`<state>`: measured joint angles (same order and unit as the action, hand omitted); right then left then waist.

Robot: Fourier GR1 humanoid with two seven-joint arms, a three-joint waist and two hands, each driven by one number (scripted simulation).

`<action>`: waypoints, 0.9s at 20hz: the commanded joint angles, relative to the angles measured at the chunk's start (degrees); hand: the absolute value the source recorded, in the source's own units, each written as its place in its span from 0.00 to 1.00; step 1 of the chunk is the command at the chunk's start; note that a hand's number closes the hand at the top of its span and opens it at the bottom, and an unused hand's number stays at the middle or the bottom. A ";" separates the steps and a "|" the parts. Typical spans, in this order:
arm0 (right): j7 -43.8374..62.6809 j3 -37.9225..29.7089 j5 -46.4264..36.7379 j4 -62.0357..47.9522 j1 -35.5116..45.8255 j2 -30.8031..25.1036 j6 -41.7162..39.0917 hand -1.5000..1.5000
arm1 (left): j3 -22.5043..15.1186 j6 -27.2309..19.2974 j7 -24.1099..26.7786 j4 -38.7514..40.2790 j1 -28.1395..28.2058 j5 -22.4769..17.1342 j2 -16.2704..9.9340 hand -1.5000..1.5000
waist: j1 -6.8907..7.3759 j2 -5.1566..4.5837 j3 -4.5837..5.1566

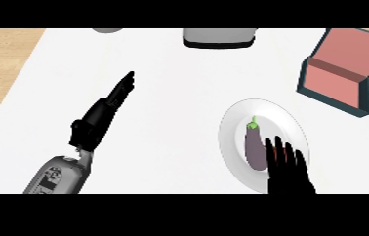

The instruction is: Pick the bell pepper from the plate and place it in the cardboard box

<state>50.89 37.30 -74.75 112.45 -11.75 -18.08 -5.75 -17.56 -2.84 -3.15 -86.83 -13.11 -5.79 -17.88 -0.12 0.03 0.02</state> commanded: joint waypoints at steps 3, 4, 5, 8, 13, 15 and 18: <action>-1.42 -3.29 0.80 -3.13 -0.51 0.46 -0.72 0.00 | 2.86 3.48 -1.49 -3.22 1.57 1.75 -0.07 0.50 | 0.03 0.02 -0.02; -3.51 -5.72 2.21 -9.40 4.14 2.60 0.57 0.00 | 4.13 4.67 -1.48 0.65 -0.85 0.31 0.88 0.50 | 0.07 -0.05 -0.02; -3.15 -6.06 1.73 -8.96 6.04 4.13 -0.37 0.00 | 4.22 3.32 -2.23 -0.60 -1.15 2.52 1.44 0.50 | 0.10 -0.03 -0.02; -5.40 -5.36 -0.62 -11.04 3.20 2.98 5.06 0.00 | 2.04 2.39 1.95 -1.85 4.22 5.76 3.70 0.50 | 0.13 0.00 -0.02; -8.63 -7.53 -0.29 -9.91 0.14 0.69 5.02 0.00 | 5.19 4.57 0.06 1.20 0.70 6.27 5.95 0.50 | -0.10 -0.01 -0.02; -7.74 -9.74 -0.31 -13.37 6.29 4.07 2.38 0.00 | 5.49 5.49 2.96 1.31 2.65 6.91 5.76 0.50 | 0.14 -0.04 -0.01; -7.19 -7.47 -1.79 -15.39 4.26 6.38 3.11 0.00 | 7.54 7.82 -0.64 -0.52 1.21 6.17 5.21 0.50 | 0.08 -0.02 -0.02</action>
<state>43.89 29.57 -75.42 101.32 -8.15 -14.32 -3.65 -12.18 2.51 -4.24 -87.44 -12.02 0.62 -12.32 -0.08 0.03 0.01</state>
